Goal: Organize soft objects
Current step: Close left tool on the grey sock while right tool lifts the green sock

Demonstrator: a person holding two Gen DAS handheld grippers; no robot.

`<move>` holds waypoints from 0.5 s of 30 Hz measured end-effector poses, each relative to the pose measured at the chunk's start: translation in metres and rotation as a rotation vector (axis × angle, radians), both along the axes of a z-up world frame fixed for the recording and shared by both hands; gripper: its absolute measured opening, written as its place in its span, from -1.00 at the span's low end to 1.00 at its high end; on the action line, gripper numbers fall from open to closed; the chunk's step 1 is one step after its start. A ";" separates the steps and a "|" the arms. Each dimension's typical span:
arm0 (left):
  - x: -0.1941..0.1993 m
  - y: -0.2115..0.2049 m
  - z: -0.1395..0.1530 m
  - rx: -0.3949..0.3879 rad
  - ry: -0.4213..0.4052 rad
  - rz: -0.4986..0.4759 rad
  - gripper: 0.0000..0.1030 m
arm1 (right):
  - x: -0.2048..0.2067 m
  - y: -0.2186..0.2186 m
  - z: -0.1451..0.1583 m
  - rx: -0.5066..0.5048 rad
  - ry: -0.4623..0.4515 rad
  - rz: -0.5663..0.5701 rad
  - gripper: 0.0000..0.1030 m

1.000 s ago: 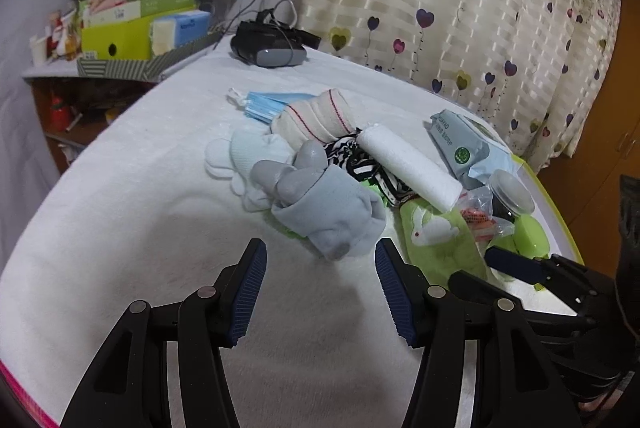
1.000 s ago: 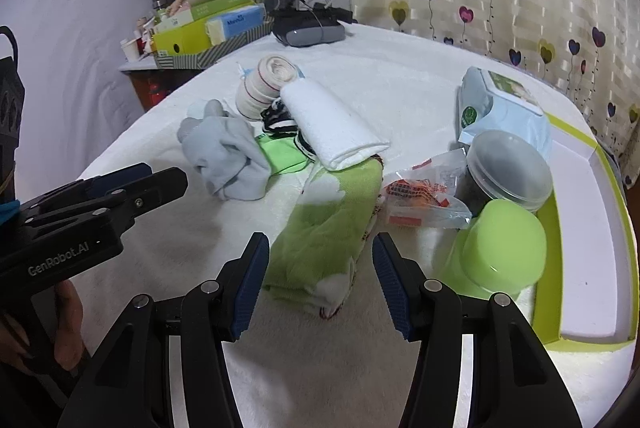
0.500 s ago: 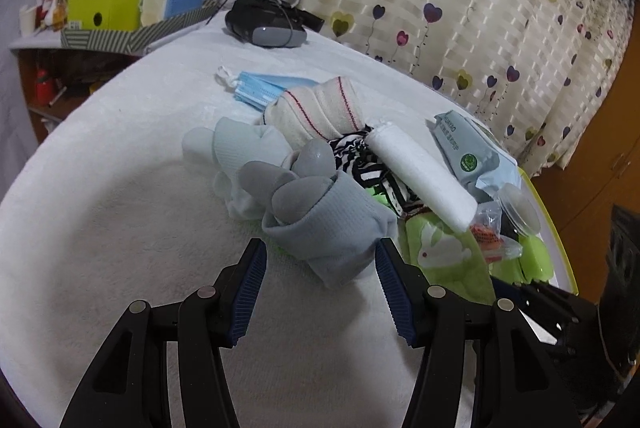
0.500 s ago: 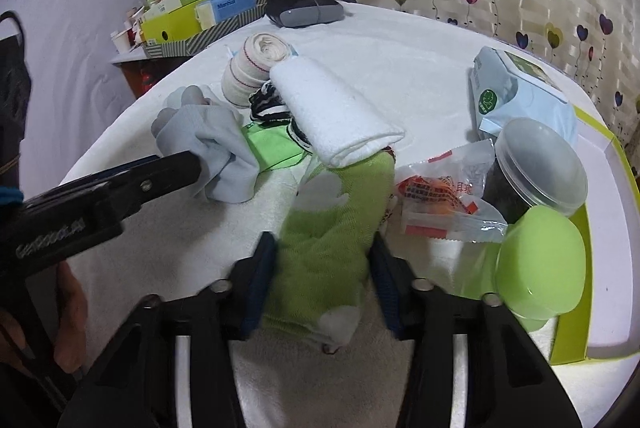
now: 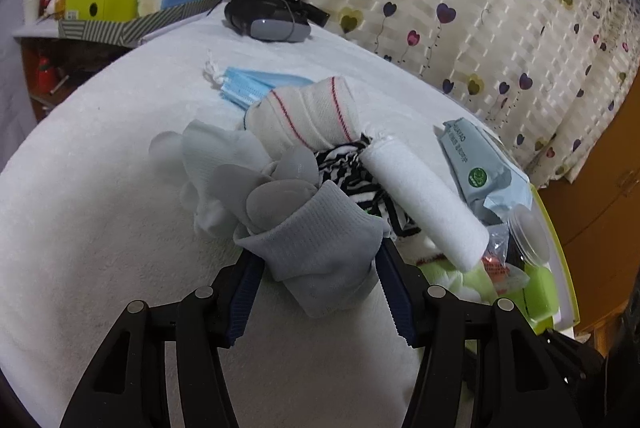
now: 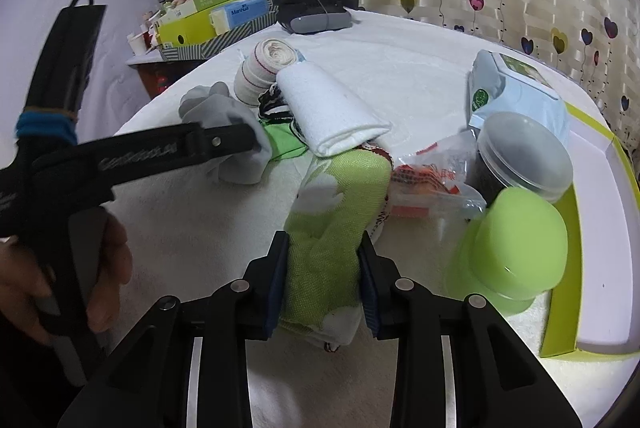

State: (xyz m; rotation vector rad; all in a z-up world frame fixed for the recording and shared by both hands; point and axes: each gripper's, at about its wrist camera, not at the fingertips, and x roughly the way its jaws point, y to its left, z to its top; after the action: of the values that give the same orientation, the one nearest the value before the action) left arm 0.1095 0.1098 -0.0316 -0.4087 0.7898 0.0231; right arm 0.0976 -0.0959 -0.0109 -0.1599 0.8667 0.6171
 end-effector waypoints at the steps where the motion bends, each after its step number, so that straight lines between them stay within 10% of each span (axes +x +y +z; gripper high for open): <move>1: 0.001 -0.001 0.001 0.004 -0.009 0.003 0.09 | 0.000 -0.001 0.000 0.003 0.000 0.002 -0.35; 15: -0.015 -0.008 0.015 0.092 -0.054 0.012 -0.52 | -0.014 -0.014 0.005 0.017 -0.017 0.010 -0.35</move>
State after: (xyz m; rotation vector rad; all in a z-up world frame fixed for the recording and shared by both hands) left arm 0.0948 0.1014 -0.0168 -0.3257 0.7300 0.0595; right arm 0.0836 -0.1096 -0.0063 -0.1537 0.8445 0.6312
